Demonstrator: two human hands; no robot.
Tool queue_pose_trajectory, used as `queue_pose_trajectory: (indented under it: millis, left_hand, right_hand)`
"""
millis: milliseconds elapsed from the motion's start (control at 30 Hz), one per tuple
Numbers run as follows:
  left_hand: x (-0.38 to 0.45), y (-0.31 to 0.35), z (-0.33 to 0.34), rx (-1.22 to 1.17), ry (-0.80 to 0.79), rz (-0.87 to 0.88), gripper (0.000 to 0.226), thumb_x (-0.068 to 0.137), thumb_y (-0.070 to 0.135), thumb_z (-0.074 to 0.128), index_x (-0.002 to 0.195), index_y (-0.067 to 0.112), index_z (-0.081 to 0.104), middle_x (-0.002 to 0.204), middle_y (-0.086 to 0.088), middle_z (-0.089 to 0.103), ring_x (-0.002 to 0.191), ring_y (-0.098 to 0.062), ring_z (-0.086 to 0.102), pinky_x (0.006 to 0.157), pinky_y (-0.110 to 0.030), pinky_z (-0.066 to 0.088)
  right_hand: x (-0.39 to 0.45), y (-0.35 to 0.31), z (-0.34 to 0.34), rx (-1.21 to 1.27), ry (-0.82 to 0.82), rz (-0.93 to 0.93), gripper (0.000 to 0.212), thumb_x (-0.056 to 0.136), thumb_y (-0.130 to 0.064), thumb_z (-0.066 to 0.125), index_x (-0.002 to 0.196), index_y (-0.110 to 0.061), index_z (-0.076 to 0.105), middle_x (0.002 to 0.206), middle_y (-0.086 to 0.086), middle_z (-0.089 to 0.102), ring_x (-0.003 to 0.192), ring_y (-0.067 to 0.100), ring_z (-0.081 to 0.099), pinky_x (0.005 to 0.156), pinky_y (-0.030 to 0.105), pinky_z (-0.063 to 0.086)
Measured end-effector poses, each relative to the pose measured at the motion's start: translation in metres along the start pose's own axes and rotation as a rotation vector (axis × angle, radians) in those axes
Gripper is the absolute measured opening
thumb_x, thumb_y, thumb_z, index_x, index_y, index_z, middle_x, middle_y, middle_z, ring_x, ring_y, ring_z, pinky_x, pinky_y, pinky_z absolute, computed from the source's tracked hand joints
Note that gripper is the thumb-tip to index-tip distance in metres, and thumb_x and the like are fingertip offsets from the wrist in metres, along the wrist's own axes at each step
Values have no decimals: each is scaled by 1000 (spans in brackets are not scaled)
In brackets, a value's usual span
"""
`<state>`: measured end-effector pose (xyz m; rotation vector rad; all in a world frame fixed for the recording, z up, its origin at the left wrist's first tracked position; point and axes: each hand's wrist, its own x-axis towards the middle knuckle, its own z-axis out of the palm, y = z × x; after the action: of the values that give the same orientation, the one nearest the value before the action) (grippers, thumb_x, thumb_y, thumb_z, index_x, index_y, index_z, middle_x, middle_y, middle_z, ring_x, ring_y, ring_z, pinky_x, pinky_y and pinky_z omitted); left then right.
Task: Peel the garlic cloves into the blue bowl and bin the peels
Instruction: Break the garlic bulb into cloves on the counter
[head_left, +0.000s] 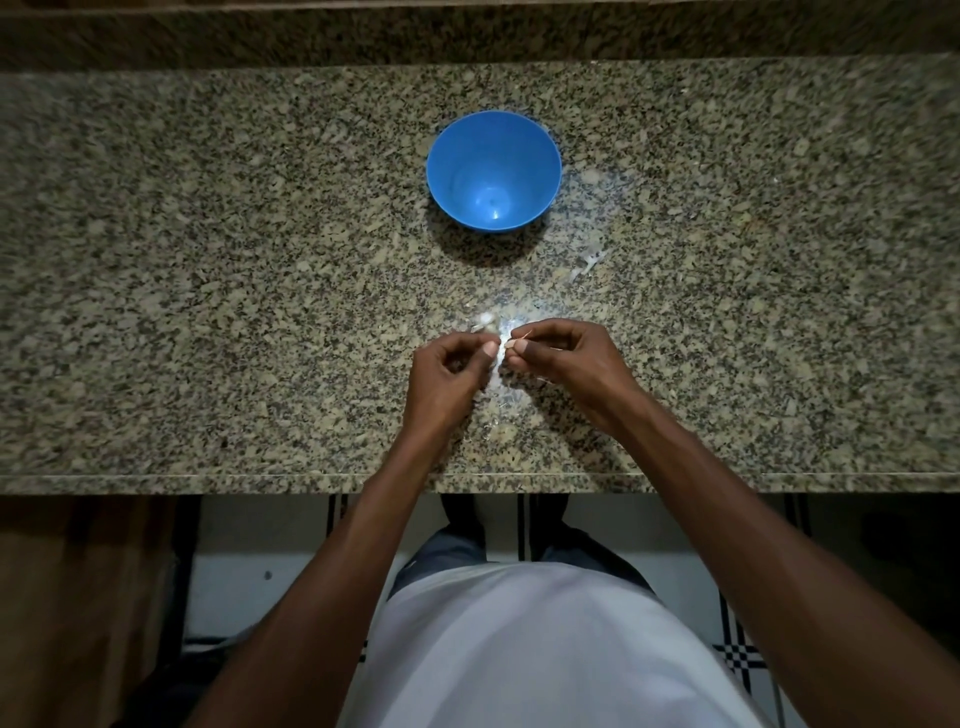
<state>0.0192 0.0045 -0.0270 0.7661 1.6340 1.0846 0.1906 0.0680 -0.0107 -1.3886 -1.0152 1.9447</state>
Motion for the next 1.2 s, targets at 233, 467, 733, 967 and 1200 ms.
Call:
queue_pose_trajectory:
  millis: [233, 467, 733, 967, 1200]
  left_hand:
    - [-3, 4, 5, 9, 34, -35, 19, 88, 15, 81, 107, 11, 79, 108, 0, 79, 99, -12, 75, 89, -36, 63]
    - [-14, -2, 9, 83, 51, -1, 17, 86, 14, 83, 100, 9, 76, 96, -1, 77, 91, -14, 75, 82, -30, 63]
    - [-11, 1, 5, 121, 52, 37, 22, 87, 9, 81, 100, 9, 65, 96, -1, 73, 90, -10, 73, 75, -22, 60]
    - [0, -4, -17, 306, 216, 130, 16, 91, 7, 76, 103, 8, 65, 96, -1, 70, 87, -12, 68, 72, -11, 54]
    - [11, -13, -31, 494, 165, 138, 14, 93, 5, 73, 103, 10, 66, 93, 0, 69, 84, -10, 66, 68, -11, 51]
  right_hand:
    - [-6, 5, 8, -165, 37, -105, 20, 85, -7, 84, 103, -1, 78, 100, 8, 81, 97, 19, 78, 86, 29, 63]
    - [-13, 10, -6, -171, -68, -11, 26, 85, -17, 86, 105, -3, 79, 100, 11, 80, 98, 24, 78, 82, 27, 62]
    - [1, -5, 4, -707, -60, -187, 23, 83, -31, 87, 99, -15, 84, 86, 0, 81, 75, 12, 78, 71, 28, 65]
    - [16, 11, 11, -1318, 69, -579, 16, 102, -10, 60, 89, -10, 70, 87, 4, 62, 72, 21, 60, 59, 34, 54]
    - [12, 13, 14, -1525, 15, -552, 23, 107, -13, 50, 96, -11, 70, 95, 6, 60, 81, 21, 59, 71, 39, 58]
